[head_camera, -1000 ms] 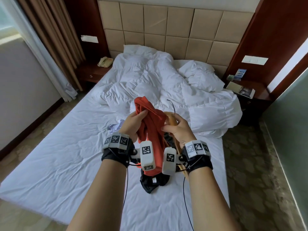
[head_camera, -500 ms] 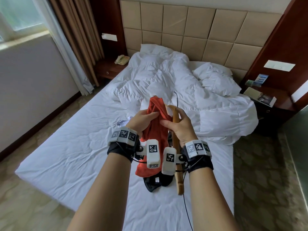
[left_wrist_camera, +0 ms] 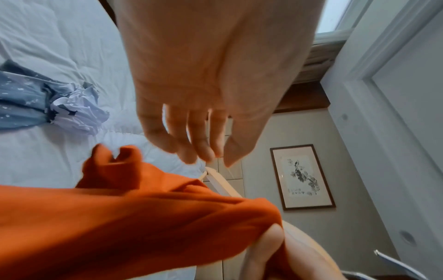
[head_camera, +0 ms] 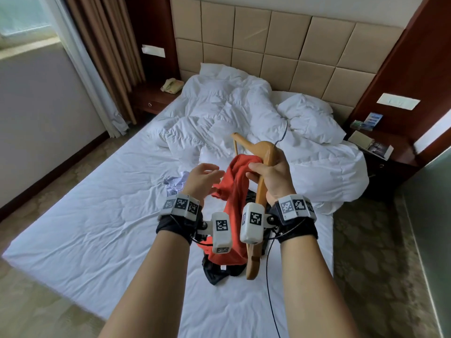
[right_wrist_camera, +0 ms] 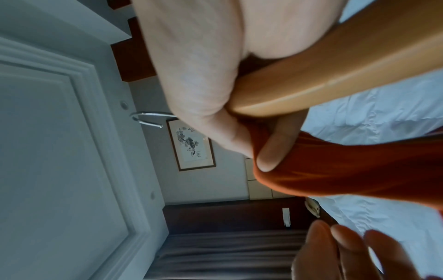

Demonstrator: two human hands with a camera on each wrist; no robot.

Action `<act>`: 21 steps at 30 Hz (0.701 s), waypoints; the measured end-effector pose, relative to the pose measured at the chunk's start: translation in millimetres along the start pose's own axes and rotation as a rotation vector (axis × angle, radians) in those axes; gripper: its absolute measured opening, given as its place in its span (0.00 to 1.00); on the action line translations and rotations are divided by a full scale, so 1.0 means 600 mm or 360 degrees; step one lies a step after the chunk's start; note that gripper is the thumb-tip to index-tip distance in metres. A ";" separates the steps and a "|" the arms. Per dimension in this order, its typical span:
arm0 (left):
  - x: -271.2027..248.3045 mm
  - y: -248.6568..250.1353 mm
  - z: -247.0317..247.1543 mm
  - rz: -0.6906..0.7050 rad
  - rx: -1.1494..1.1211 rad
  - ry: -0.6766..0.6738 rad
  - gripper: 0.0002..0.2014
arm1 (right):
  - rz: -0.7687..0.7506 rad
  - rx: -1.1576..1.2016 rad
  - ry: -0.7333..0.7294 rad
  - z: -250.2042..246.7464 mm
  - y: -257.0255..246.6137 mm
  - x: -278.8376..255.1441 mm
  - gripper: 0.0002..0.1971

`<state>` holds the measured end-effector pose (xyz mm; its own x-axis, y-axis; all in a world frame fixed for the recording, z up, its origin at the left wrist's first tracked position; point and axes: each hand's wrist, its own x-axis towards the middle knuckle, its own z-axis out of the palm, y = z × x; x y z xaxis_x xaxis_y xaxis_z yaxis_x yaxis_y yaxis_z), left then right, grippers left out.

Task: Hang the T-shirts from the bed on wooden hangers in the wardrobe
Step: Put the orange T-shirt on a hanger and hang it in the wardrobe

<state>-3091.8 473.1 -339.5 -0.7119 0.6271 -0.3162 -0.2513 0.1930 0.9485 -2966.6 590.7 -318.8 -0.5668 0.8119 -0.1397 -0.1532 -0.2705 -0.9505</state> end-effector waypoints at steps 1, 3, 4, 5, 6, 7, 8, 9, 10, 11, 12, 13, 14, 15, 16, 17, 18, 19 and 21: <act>0.004 0.002 -0.002 0.0008 0.0007 -0.0091 0.05 | -0.0007 0.0006 0.0019 0.005 -0.003 0.005 0.26; 0.011 0.009 -0.006 0.0035 0.0091 -0.0296 0.03 | -0.0026 0.0005 0.0035 0.016 -0.009 0.015 0.27; 0.015 0.012 -0.007 0.0050 0.0172 -0.0377 0.04 | -0.0033 0.0005 0.0041 0.022 -0.013 0.017 0.26; 0.022 0.015 -0.007 0.0067 0.0258 -0.0429 0.06 | -0.0038 0.0007 0.0044 0.028 -0.017 0.019 0.26; 0.030 0.017 -0.006 0.0086 0.0339 -0.0459 0.09 | -0.0040 0.0005 0.0045 0.034 -0.022 0.021 0.25; 0.038 0.020 -0.004 0.0112 0.0415 -0.0469 0.14 | -0.0038 0.0003 0.0043 0.041 -0.027 0.023 0.25; 0.046 0.024 -0.001 0.0146 0.0486 -0.0461 0.19 | -0.0032 -0.0005 0.0041 0.047 -0.033 0.025 0.24; 0.051 0.028 0.002 0.0186 0.0557 -0.0441 0.24 | -0.0026 -0.0010 0.0042 0.052 -0.036 0.027 0.23; 0.059 0.031 0.005 0.0227 0.0629 -0.0414 0.27 | -0.0022 -0.0012 0.0053 0.057 -0.039 0.030 0.23; 0.064 0.034 0.007 0.0267 0.0701 -0.0389 0.28 | -0.0018 -0.0005 0.0074 0.062 -0.040 0.033 0.23; 0.071 0.036 0.009 0.0317 0.0780 -0.0352 0.27 | -0.0017 0.0003 0.0101 0.066 -0.042 0.035 0.23; 0.077 0.038 0.010 0.0366 0.0859 -0.0312 0.26 | -0.0018 0.0016 0.0127 0.069 -0.042 0.037 0.24; 0.084 0.039 0.011 0.0415 0.0916 -0.0270 0.23 | -0.0020 0.0026 0.0147 0.071 -0.042 0.039 0.23; 0.094 0.038 0.009 0.0443 0.0946 -0.0224 0.20 | -0.0021 0.0043 0.0166 0.072 -0.041 0.040 0.23; 0.104 0.036 0.007 0.0456 0.0955 -0.0178 0.17 | -0.0021 0.0063 0.0192 0.073 -0.040 0.041 0.22; 0.113 0.036 0.003 0.0453 0.0961 -0.0137 0.15 | -0.0021 0.0094 0.0224 0.073 -0.038 0.041 0.22; 0.120 0.036 0.000 0.0457 0.0978 -0.0111 0.12 | -0.0027 0.0122 0.0263 0.073 -0.036 0.041 0.22; 0.125 0.036 -0.004 0.0466 0.0993 -0.0105 0.11 | -0.0038 0.0149 0.0300 0.073 -0.032 0.041 0.22; 0.133 0.034 -0.010 0.0488 0.0984 -0.0126 0.11 | -0.0066 0.0168 0.0350 0.073 -0.023 0.039 0.20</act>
<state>-3157.3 522.6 -345.6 -0.6349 0.7708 -0.0520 0.3902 0.3781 0.8395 -3013.3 590.8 -296.5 -0.3704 0.9134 -0.1690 -0.2630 -0.2776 -0.9240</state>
